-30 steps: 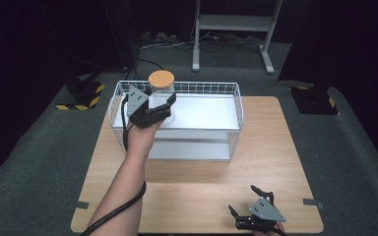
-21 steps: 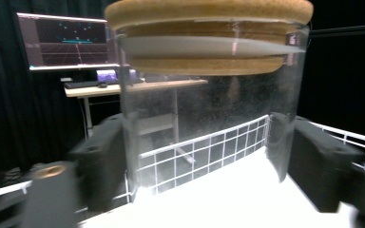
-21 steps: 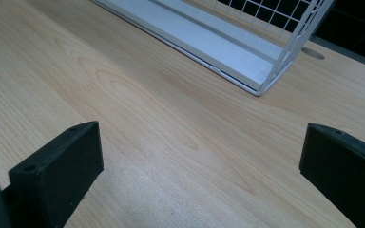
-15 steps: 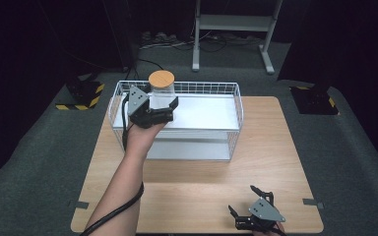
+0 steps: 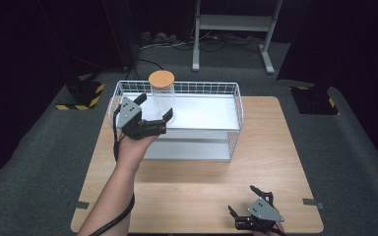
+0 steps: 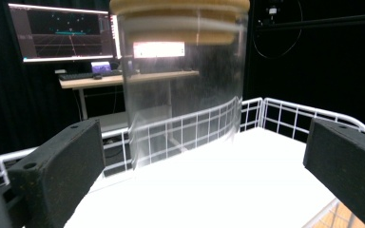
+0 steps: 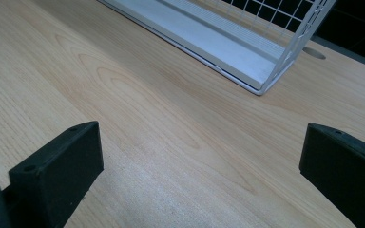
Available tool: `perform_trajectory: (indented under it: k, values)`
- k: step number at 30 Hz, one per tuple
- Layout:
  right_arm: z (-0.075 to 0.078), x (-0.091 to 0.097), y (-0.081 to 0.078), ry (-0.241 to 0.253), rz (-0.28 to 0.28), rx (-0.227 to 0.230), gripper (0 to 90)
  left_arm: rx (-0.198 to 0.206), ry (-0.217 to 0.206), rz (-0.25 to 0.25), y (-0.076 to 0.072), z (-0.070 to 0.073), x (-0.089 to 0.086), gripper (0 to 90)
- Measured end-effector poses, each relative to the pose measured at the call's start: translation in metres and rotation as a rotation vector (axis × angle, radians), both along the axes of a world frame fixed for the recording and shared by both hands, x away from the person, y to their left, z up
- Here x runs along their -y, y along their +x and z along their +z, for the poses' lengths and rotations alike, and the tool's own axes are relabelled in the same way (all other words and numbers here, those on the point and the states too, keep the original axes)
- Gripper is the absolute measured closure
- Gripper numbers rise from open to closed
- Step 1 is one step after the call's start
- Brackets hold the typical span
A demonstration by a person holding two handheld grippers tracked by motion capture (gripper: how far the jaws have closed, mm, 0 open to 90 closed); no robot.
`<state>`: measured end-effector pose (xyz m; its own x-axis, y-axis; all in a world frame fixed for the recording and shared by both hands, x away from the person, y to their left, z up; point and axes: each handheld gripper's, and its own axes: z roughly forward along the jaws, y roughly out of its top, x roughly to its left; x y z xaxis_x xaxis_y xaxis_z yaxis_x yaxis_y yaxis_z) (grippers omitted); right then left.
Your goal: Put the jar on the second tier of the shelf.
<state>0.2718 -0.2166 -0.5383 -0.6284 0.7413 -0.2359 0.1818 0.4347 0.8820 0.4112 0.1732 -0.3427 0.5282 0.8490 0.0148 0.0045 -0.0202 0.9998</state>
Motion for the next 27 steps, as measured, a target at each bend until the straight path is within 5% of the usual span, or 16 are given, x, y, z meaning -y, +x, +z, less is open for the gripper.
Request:
perform_trajectory:
  k: [27]
  values:
    - [0.000,-0.001,0.000,-0.012,0.000,0.004,0.2,-0.075,0.100,-0.034,-0.069,-0.075,-0.007,0.4]
